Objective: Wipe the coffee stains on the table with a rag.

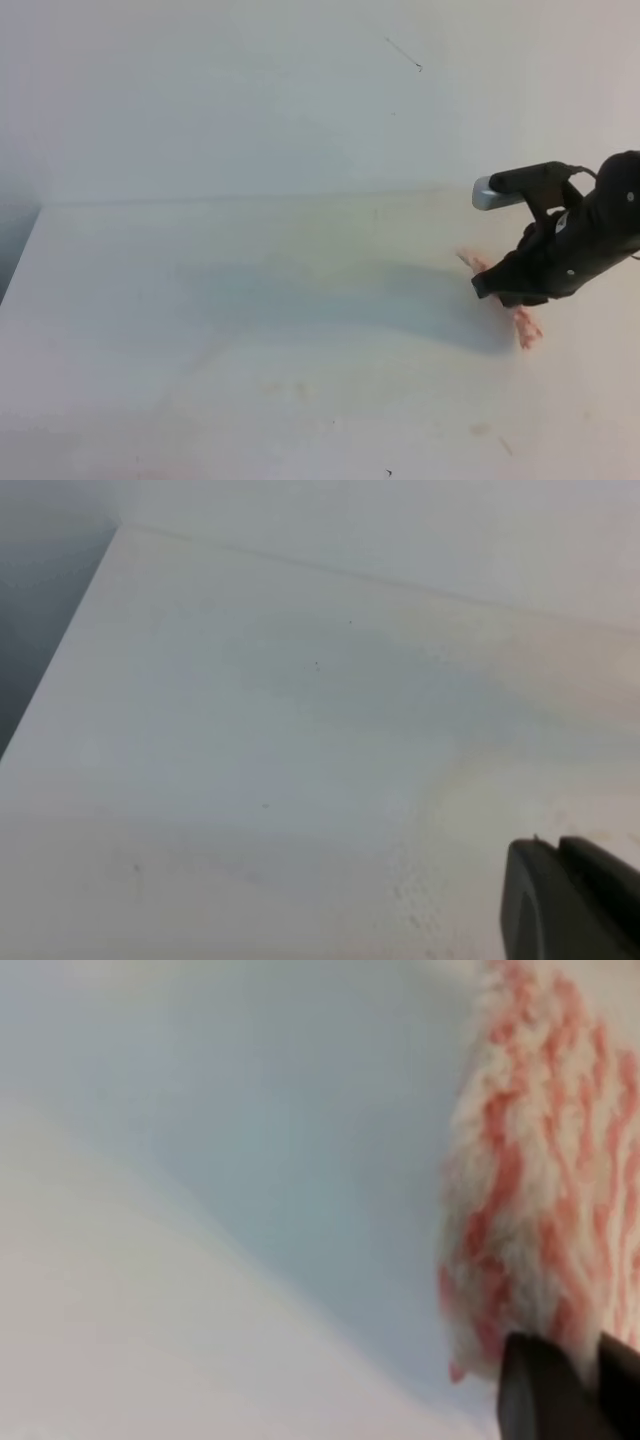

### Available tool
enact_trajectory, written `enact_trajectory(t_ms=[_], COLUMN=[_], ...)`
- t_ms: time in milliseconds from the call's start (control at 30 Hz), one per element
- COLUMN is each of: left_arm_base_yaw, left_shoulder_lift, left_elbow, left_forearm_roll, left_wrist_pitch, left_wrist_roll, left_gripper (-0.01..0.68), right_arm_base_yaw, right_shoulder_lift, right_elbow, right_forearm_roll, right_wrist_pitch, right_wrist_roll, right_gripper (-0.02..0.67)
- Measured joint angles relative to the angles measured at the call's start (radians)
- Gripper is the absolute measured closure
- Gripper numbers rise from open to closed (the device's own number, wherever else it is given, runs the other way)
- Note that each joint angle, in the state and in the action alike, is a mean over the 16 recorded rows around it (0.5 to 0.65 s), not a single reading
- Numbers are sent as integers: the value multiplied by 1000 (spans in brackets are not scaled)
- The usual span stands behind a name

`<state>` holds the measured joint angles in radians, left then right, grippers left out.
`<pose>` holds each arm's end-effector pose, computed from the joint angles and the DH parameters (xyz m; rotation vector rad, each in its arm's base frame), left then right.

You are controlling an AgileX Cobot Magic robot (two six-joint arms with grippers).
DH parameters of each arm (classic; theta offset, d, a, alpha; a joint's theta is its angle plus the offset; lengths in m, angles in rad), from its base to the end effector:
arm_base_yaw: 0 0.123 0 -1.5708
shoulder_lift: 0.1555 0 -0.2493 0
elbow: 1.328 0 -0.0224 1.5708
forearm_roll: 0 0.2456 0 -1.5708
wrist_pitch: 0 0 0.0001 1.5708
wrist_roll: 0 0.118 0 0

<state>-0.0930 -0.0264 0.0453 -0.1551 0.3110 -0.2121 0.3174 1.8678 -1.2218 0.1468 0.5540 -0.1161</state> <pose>0.1098 -0.0159 0.1662 -0.2091 1.8126 -0.3638 0.3597 0.1277 0.1307 -0.4373 2.6542 0.2053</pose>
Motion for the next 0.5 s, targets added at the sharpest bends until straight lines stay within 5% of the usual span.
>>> enact_trajectory(t_ms=[333,500], left_arm_base_yaw=[0,0], left_shoulder_lift=[0,0], left_elbow=[0,0], left_forearm_roll=[0,0], left_wrist_pitch=[0,0], left_wrist_roll=[0,0], left_gripper=[672,672], right_arm_base_yaw=[-1,-1], right_shoulder_lift=[-150,-254], right_elbow=[11,11], right_forearm_roll=[6,-15], right_wrist_pitch=[50,114], right_wrist_roll=[-44,-51], right_gripper=[329,336])
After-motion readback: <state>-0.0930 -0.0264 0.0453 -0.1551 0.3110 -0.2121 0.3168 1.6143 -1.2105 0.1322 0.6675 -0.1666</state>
